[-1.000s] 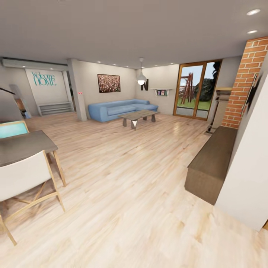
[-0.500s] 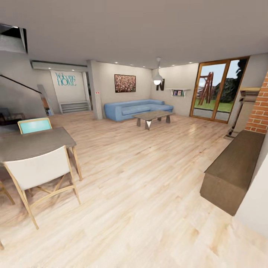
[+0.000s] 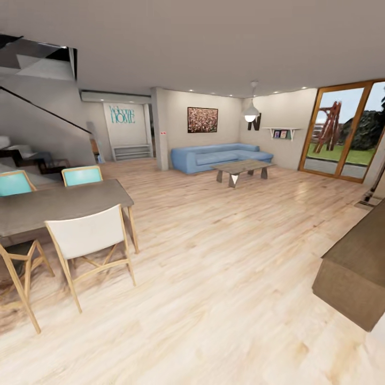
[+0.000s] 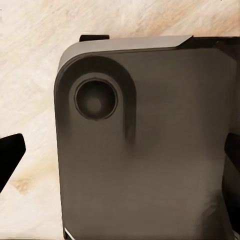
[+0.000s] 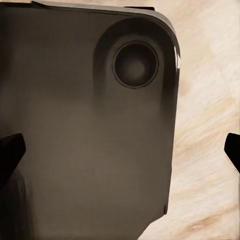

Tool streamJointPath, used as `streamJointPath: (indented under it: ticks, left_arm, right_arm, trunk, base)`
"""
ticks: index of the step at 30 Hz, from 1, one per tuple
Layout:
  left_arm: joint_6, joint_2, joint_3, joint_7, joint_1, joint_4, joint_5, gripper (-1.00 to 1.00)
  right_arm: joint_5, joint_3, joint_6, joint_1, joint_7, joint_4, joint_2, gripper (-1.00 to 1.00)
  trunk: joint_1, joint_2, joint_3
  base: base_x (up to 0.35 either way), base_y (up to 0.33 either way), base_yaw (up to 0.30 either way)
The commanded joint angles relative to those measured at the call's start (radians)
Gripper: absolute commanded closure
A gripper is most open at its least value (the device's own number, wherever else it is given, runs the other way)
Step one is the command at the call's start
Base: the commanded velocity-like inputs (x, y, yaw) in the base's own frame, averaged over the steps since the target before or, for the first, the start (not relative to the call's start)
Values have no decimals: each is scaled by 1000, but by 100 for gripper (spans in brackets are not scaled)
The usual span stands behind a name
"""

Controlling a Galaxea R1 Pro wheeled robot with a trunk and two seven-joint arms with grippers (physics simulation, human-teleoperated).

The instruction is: In the kitchen, take the popcorn bag from the countertop, put it into the microwave, and heat it until the popcorn is cooked so the cooked popcorn ends up inside the bag.

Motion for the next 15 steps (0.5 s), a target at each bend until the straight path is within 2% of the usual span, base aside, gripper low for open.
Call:
streamJointPath:
  ticks: [1,15]
  left_arm:
    - [-2,0,1,0,0,-1,0,-100]
    - [-2,0,1,0,1,-1,0,-100]
  right_arm:
    - [0,0,-3,0,0,0,0,-100]
    - [-3,-1,-5,0,0,1,-4,-100]
  trunk:
    - [0,0,-1]
    - [0,0,-1]
  base:
    - [0,0,269]
    - [0,0,269]
